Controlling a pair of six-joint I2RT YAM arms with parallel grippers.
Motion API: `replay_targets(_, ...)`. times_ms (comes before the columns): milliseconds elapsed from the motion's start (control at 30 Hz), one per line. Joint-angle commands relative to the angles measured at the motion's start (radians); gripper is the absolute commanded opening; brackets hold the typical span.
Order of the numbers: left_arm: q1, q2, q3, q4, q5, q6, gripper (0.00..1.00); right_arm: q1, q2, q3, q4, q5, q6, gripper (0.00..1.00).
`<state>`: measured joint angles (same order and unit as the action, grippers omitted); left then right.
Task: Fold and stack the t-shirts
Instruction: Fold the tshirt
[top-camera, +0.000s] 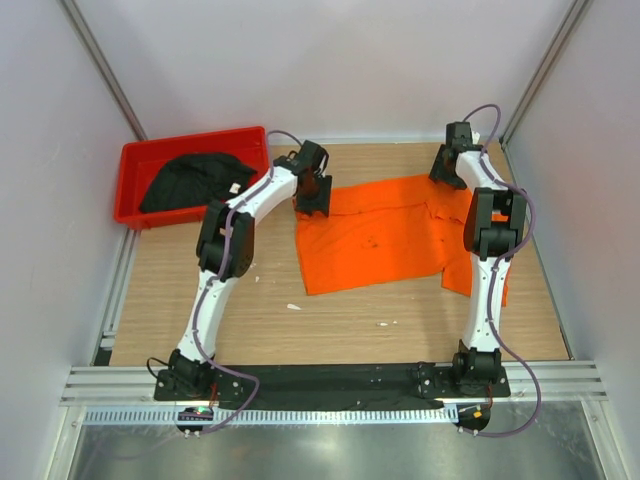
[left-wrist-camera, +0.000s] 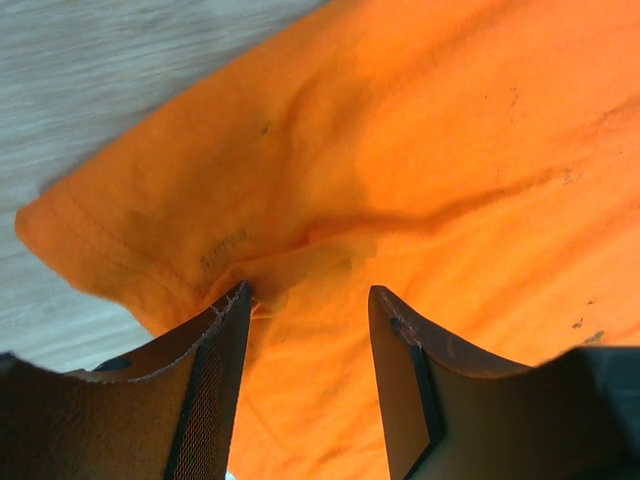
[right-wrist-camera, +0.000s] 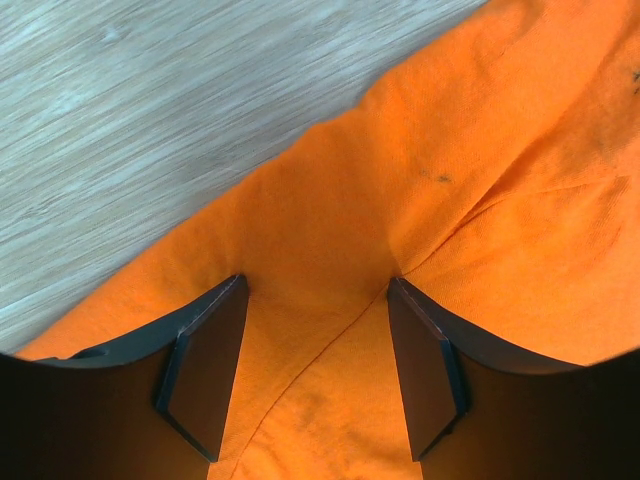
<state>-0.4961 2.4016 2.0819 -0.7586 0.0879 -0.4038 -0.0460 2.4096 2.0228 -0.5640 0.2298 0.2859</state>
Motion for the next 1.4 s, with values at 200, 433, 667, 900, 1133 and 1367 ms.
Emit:
replay_targets(200, 0.002, -0.163, 0.058, -0.041, -0.162, -0.040, 0.52, 0.006, -0.006, -0.044, -0.028, 0.000, -0.017, 0.64)
replay_targets(433, 0.034, -0.062, 0.162, -0.038, -0.065, -0.044, 0.49, 0.006, -0.026, -0.056, -0.031, -0.012, -0.019, 0.64)
replay_targets(667, 0.036, 0.011, 0.146, -0.018, -0.027, -0.047, 0.43, 0.006, -0.026, -0.052, -0.033, -0.012, -0.018, 0.64)
replay_targets(900, 0.041, 0.060, 0.129, 0.011, -0.019, -0.055, 0.43, 0.008, -0.015, -0.058, -0.025, -0.024, 0.004, 0.63)
replay_targets(1133, 0.088, 0.178, 0.197, 0.038, 0.041, -0.058, 0.43, 0.009, 0.026, -0.013, -0.027, -0.017, 0.044, 0.62)
replay_targets(1367, 0.126, 0.245, 0.333, 0.059, 0.098, -0.021, 0.43, 0.009, 0.083, 0.094, -0.051, -0.021, 0.076, 0.62)
